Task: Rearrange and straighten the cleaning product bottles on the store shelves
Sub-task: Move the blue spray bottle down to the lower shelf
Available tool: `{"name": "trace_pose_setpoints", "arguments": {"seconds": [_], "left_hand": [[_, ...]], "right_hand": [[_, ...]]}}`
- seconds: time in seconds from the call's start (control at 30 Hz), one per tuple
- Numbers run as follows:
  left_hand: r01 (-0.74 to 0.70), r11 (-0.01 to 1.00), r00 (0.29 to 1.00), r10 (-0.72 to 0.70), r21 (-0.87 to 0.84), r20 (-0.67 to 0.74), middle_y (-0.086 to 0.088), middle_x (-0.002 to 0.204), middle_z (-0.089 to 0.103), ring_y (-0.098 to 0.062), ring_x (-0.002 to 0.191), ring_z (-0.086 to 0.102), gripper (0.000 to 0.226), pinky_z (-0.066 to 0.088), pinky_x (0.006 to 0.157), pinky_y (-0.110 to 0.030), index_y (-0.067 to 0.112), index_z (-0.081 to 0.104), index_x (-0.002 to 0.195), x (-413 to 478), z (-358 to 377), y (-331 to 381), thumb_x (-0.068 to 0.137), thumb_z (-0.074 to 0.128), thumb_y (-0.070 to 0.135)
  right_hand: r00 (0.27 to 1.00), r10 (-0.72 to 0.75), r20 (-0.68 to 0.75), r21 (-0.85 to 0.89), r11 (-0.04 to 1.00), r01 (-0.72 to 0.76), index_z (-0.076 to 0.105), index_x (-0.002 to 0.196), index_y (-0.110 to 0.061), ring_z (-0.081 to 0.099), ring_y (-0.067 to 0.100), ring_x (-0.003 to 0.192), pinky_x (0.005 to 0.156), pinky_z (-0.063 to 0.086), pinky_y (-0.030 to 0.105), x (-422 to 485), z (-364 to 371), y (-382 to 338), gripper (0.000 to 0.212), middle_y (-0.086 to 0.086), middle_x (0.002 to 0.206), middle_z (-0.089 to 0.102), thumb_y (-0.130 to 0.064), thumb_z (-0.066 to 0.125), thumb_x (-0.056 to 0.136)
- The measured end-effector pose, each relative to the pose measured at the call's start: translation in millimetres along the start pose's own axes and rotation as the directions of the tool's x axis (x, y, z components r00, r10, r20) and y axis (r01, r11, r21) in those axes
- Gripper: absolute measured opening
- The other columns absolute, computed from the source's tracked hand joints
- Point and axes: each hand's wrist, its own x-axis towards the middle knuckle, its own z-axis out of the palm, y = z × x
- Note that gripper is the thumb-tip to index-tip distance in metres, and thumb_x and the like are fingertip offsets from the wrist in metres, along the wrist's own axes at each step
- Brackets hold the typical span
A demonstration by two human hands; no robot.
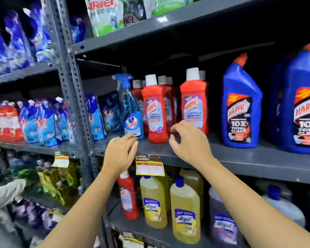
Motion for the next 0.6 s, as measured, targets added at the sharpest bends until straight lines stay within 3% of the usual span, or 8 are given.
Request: {"name": "trace_pose_setpoints", "arguments": {"seconds": [0.23, 0.4, 0.6], "left_hand": [[0.009, 0.999, 0.999, -0.010, -0.043, -0.031, -0.009, 0.129, 0.065, -0.024, 0.111, 0.063, 0.036, 0.044, 0.096, -0.042, 0.010, 0.070, 0.112, 1.0, 18.4, -17.3, 0.096, 0.044, 0.029], [-0.001, 0.996, 0.998, -0.004, -0.086, -0.067, -0.008, 0.121, 0.069, -0.025, 0.106, 0.066, 0.036, 0.048, 0.093, -0.043, 0.009, 0.071, 0.111, 14.8, 26.8, -43.9, 0.095, 0.045, 0.028], [-0.077, 0.990, 0.996, 0.071, -0.118, -0.050, -0.007, 0.127, 0.066, -0.024, 0.112, 0.063, 0.038, 0.047, 0.096, -0.042, 0.011, 0.070, 0.115, 21.4, 33.3, -90.8, 0.096, 0.044, 0.031]], "right_hand": [[0.999, 0.038, -0.027, -0.010, 0.999, -0.038, 0.066, 0.095, -0.015, 0.063, 0.026, 0.086, 0.064, 0.050, 0.035, 1.8, 17.1, -1.5, 0.016, 0.002, 0.096, 0.063, -0.025, 0.058, 0.086], [0.994, 0.102, -0.043, -0.058, 0.993, -0.105, 0.067, 0.097, -0.015, 0.063, 0.021, 0.085, 0.062, 0.041, 0.027, 8.6, 25.9, -2.0, 0.016, -0.001, 0.097, 0.063, -0.026, 0.060, 0.087], [0.975, 0.196, -0.105, -0.083, 0.975, -0.205, 0.067, 0.101, -0.012, 0.063, 0.027, 0.087, 0.073, 0.051, 0.041, 37.5, 47.4, -30.1, 0.022, 0.005, 0.099, 0.063, -0.026, 0.059, 0.086]]}}
